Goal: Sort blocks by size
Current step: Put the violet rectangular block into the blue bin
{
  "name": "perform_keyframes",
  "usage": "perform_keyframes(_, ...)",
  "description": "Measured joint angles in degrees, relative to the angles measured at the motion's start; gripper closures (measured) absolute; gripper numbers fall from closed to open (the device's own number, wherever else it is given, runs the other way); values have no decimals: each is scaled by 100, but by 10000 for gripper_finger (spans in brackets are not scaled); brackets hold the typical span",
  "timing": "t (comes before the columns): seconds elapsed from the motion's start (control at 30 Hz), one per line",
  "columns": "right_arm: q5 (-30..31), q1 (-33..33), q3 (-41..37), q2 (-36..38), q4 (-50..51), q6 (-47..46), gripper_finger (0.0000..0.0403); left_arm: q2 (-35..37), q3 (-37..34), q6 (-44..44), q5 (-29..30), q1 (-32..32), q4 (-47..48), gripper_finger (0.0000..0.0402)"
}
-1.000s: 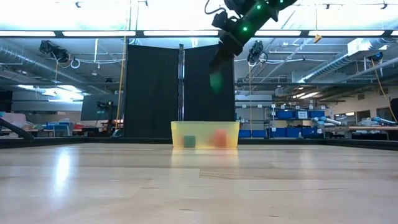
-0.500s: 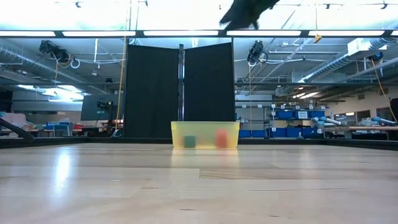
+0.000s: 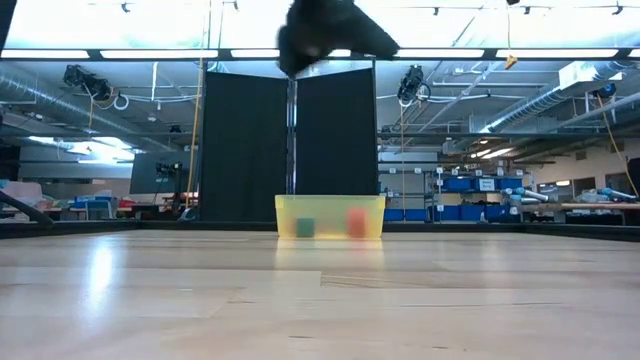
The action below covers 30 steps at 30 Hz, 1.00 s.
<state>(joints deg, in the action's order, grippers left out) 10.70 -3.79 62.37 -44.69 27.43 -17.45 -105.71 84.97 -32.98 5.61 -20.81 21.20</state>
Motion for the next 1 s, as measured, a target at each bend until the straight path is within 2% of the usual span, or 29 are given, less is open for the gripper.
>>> perform_keyframes(0.17,13,891,-464,387,-6,-904,193,-573,269,973,-677,112,-456,183)
perform_keyframes(0.37,109,1630,-801,155,-60,-1549,192,-1275,1269,2613,-740,113,-188,183)
perform_keyframes(0.67,166,2086,-805,-396,-810,-1776,192,-2380,3019,4393,-760,163,229,183)
perform_keyframes(1.0,167,2179,-796,-385,-1249,-2200,192,-3564,4035,5256,-1594,267,224,183)
